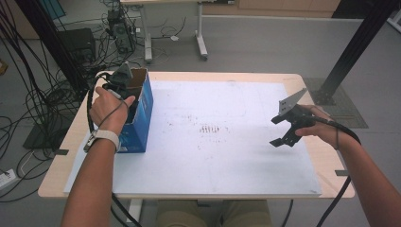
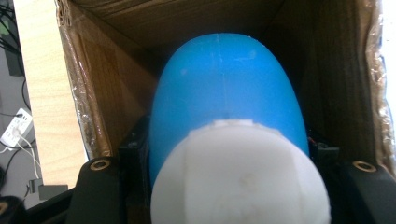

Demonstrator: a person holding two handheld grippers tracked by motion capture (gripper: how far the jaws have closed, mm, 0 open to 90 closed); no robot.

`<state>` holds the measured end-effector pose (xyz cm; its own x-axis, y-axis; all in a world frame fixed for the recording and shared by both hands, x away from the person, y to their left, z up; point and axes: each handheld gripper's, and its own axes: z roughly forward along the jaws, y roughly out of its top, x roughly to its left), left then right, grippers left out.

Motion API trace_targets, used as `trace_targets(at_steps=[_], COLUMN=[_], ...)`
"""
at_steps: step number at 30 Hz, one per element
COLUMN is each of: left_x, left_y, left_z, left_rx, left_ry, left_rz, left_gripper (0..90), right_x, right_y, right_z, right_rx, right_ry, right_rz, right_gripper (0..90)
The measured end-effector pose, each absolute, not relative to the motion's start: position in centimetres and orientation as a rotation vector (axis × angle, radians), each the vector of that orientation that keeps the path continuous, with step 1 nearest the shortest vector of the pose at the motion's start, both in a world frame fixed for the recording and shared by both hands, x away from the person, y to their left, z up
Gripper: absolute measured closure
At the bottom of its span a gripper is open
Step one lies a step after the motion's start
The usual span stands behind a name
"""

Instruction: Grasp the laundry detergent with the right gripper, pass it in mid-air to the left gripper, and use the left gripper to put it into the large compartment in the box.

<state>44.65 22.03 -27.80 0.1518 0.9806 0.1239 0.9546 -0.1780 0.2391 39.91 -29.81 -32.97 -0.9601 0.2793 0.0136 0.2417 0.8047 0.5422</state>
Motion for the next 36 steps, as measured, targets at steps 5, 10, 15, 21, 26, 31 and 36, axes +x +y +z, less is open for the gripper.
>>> trace_targets(at_steps=[5, 10, 15, 21, 26, 31, 36], left_x=[44.61, 44.63, 44.62, 44.59, 44.57, 44.53, 44.51], left_y=[22.11, 22.07, 22.07, 22.08, 22.09, 22.11, 22.15], left_z=[-27.82, -27.82, -27.82, -27.82, -27.85, -27.86, -27.87], left_rx=[2.298, 2.299, 2.297, 2.297, 2.293, 2.291, 2.288], left_ry=[1.945, 1.946, 1.948, 1.949, 1.948, 1.948, 1.948], left_rz=[0.382, 0.385, 0.385, 0.384, 0.39, 0.391, 0.392], left_gripper=[37.1, 37.0, 37.0, 37.0, 36.9, 36.9, 36.9], right_x=[39.87, 39.86, 39.87, 39.85, 39.79, 39.78, 39.8], right_y=[-29.69, -29.61, -29.58, -29.6, -29.64, -29.62, -29.64], right_z=[-32.96, -32.99, -32.98, -32.91, -32.85, -32.9, -32.88], right_rx=[0.414, 0.414, 0.418, 0.415, 0.418, 0.418, 0.416], right_ry=[2.922, 2.925, 2.926, 2.925, 2.924, 2.925, 2.925], right_rz=[0.864, 0.856, 0.856, 0.855, 0.856, 0.856, 0.856], right_gripper=[7.4, 7.4, 7.4, 7.5, 7.5, 7.4, 7.5])
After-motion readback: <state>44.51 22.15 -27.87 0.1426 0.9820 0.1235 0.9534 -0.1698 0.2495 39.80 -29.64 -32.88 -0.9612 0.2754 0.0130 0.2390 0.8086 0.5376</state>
